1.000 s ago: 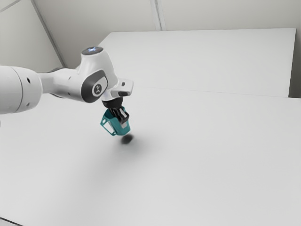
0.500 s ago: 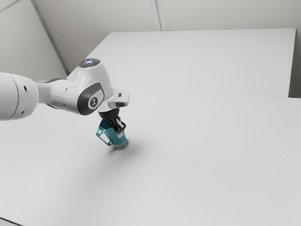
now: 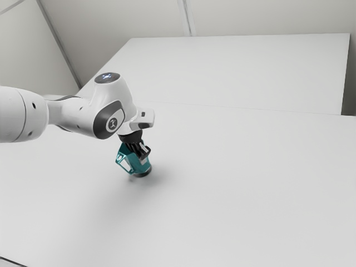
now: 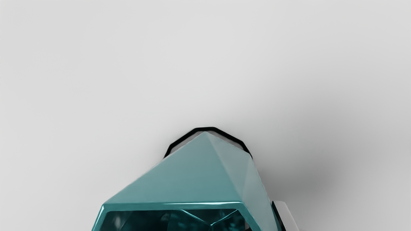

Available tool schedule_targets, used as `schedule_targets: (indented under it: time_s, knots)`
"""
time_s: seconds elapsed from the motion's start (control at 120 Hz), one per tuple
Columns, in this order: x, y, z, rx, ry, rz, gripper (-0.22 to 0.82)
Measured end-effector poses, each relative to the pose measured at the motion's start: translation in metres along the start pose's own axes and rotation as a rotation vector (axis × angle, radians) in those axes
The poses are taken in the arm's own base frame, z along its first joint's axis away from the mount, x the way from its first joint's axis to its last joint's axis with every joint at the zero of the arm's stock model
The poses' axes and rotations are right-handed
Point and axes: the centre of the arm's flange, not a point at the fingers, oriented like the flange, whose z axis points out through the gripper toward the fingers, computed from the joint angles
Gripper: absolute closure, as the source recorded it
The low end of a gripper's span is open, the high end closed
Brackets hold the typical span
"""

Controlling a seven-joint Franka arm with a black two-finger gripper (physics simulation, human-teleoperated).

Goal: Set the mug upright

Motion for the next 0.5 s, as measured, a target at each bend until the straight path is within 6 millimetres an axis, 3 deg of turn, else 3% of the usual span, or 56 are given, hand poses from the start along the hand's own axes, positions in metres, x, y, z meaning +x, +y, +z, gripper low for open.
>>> schedule_targets:
  time_s: [0.5]
  knots:
    - [0.0003,0.0004,-0.0022,-0.008,0.005,0.002,0.48]
